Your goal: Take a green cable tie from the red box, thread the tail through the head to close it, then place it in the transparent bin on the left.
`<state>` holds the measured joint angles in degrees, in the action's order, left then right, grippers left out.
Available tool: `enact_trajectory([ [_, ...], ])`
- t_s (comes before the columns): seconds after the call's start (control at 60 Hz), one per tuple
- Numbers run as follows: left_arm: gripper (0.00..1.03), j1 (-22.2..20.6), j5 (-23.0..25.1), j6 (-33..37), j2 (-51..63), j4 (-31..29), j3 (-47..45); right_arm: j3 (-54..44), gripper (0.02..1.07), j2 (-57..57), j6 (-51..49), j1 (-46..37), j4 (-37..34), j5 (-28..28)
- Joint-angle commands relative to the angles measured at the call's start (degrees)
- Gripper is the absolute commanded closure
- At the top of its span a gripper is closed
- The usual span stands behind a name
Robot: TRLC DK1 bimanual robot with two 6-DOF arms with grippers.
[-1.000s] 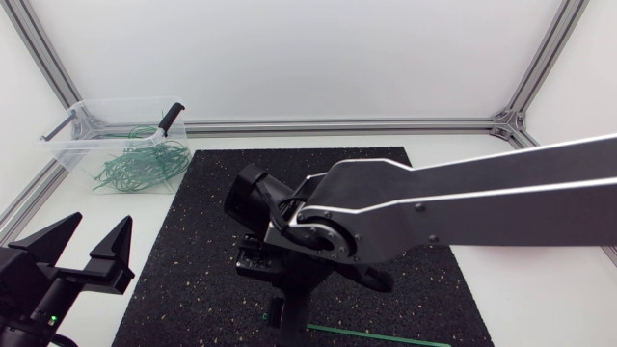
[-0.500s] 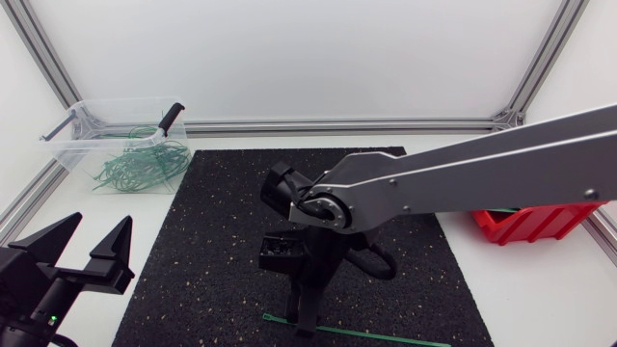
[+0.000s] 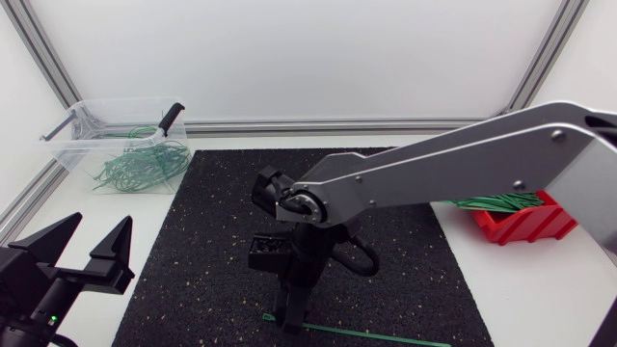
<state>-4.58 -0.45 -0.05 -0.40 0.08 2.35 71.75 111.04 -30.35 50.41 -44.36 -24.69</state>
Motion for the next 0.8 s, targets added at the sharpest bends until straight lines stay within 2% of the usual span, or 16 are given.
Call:
enact_trajectory([
  [0.0,0.05,-0.2,0.2,-0.8,-0.2,-1.8,-1.4,1.4,0.53,1.7,-1.4,-0.7,-1.2,-0.7],
  [0.15,0.05,-0.2,0.2,-0.8,-0.2,-1.8,-1.4,1.7,0.59,2.2,-1.4,-0.5,-1.7,-1.2],
  [0.783,0.05,-0.3,0.3,-0.7,-0.3,-2.6,-1.1,0.7,0.65,4.4,-1.6,1.3,-0.6,-1.3],
])
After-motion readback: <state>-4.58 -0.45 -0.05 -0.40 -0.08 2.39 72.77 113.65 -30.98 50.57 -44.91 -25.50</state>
